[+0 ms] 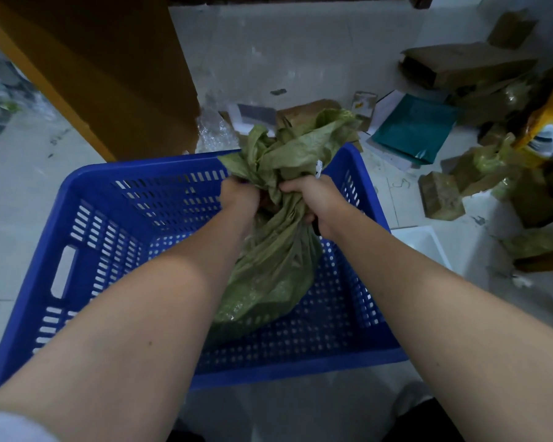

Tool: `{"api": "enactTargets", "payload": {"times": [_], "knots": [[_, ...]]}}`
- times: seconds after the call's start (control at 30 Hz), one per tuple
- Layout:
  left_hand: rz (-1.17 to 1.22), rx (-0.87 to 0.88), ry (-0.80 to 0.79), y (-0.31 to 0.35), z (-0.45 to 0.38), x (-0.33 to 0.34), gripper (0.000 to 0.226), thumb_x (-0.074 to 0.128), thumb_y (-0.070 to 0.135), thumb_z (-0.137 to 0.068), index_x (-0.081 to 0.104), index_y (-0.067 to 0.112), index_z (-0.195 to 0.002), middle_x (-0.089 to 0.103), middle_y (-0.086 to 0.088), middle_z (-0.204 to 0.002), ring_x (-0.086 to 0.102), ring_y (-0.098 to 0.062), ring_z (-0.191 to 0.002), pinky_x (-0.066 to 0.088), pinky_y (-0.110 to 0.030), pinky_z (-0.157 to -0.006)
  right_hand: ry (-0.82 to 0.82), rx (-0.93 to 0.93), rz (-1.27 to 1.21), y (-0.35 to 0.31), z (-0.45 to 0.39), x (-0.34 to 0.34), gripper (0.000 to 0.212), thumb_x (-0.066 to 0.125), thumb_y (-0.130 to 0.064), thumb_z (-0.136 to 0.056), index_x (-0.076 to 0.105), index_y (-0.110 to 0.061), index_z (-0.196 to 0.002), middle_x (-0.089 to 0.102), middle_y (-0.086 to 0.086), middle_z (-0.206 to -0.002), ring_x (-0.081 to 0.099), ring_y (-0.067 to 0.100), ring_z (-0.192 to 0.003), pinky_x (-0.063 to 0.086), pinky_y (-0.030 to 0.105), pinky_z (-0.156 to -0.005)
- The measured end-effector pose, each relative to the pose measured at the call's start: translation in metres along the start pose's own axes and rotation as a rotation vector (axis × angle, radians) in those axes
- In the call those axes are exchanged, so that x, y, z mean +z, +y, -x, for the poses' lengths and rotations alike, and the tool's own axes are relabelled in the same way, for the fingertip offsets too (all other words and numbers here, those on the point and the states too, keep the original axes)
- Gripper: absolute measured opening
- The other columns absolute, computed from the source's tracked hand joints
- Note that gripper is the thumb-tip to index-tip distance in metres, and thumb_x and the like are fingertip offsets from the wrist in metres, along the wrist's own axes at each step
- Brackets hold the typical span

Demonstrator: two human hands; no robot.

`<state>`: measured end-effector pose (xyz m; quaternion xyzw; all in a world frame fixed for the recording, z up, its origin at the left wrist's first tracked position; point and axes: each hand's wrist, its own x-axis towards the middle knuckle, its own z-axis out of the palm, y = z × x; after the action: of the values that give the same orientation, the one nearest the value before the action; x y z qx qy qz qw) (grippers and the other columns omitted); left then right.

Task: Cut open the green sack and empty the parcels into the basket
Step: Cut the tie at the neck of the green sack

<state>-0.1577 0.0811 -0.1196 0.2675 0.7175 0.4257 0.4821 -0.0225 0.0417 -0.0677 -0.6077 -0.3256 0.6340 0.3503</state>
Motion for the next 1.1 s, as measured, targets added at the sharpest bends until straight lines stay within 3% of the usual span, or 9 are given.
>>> {"api": "enactTargets", "payload": {"times": [0.07,0.27,0.4,0.47,0.6,0.73,0.83,1.0,1.1], "knots": [[-0.124,-0.018,0.061,0.000,-0.004,-0.004,0.013,0.052,0.023,-0.081,0.065,0.021,-0.082,0.069,-0.012,-0.109,0.064,-0.037,-0.100,0.054,-0.047,-0.092,0.023,0.033,0.023,0.000,-0.002,-0.004,0.009,0.064,-0.008,-0.086,0.060,-0.013,-0.093,0.065,0.006,-0.078,0.059,0.019,-0.059,0.039,0.016,-0.035],[-0.740,0.050,-0.175,0.006,0.018,-0.006,0.054,0.055,0.029,-0.090,0.046,0.009,-0.140,0.042,-0.015,-0.146,0.035,-0.038,-0.135,0.032,-0.043,-0.113,0.056,-0.004,0.047,-0.002,-0.013,0.004,0.009,0.065,-0.008,-0.083,0.060,-0.015,-0.086,0.066,0.009,-0.084,0.065,0.027,-0.076,0.051,0.032,-0.059],[-0.539,-0.009,-0.718,0.007,0.033,-0.011,0.038,0.056,-0.005,-0.078,0.063,0.007,-0.113,0.062,-0.017,-0.121,0.058,-0.034,-0.112,0.049,-0.047,-0.099,0.071,-0.054,0.086,-0.003,-0.019,0.015,0.010,0.069,-0.007,-0.080,0.067,-0.013,-0.088,0.072,0.013,-0.099,0.068,0.031,-0.095,0.057,0.045,-0.088],[-0.489,-0.113,-0.823,0.008,0.035,-0.018,0.040,0.047,-0.020,-0.074,0.065,0.001,-0.103,0.061,-0.022,-0.121,0.058,-0.036,-0.112,0.049,-0.045,-0.098,0.046,-0.071,0.118,-0.002,-0.020,0.018,0.010,0.070,-0.005,-0.081,0.068,-0.012,-0.089,0.072,0.012,-0.097,0.068,0.029,-0.094,0.057,0.042,-0.088],[-0.435,-0.281,-0.970,0.013,0.032,-0.033,0.050,0.054,-0.010,-0.063,0.067,0.002,-0.109,0.064,-0.019,-0.121,0.061,-0.036,-0.110,0.052,-0.042,-0.090,0.019,-0.076,0.150,0.000,-0.016,0.025,0.010,0.071,-0.006,-0.081,0.068,-0.015,-0.084,0.072,0.008,-0.091,0.069,0.027,-0.091,0.057,0.038,-0.085],[-0.127,-0.404,-0.962,0.010,0.029,-0.054,0.044,0.043,-0.007,-0.077,0.067,0.011,-0.109,0.068,-0.016,-0.107,0.064,-0.032,-0.099,0.050,-0.044,-0.089,0.089,-0.046,0.118,-0.004,-0.014,0.030,0.012,0.073,-0.009,-0.080,0.067,-0.008,-0.091,0.072,0.013,-0.095,0.069,0.031,-0.093,0.058,0.043,-0.087],[-0.105,-0.430,-1.054,0.010,0.037,-0.060,0.033,0.058,0.005,-0.082,0.067,0.019,-0.111,0.070,-0.011,-0.113,0.063,-0.030,-0.107,0.048,-0.044,-0.093,0.095,-0.030,0.161,-0.007,-0.011,0.032,0.012,0.073,-0.010,-0.082,0.061,-0.012,-0.078,0.070,0.011,-0.090,0.068,0.029,-0.089,0.058,0.041,-0.083],[-0.575,-0.009,-0.764,0.005,0.040,-0.035,0.026,0.076,0.026,-0.083,0.067,0.025,-0.108,0.067,0.004,-0.108,0.060,-0.016,-0.107,0.048,-0.033,-0.098,0.063,-0.043,0.269,-0.011,-0.010,0.055,0.041,0.074,-0.022,-0.077,0.064,-0.006,-0.114,0.067,0.009,-0.110,0.061,0.028,-0.104,0.048,0.036,-0.078],[-0.560,0.155,-0.629,-0.004,0.032,-0.035,0.035,0.075,0.030,-0.084,0.064,0.020,-0.116,0.063,0.011,-0.102,0.058,-0.003,-0.093,0.049,-0.021,-0.083,0.054,-0.054,0.297,-0.016,-0.007,0.057,0.030,0.076,-0.024,-0.081,0.064,-0.007,-0.103,0.066,0.005,-0.099,0.061,0.024,-0.096,0.048,0.034,-0.072]]}}
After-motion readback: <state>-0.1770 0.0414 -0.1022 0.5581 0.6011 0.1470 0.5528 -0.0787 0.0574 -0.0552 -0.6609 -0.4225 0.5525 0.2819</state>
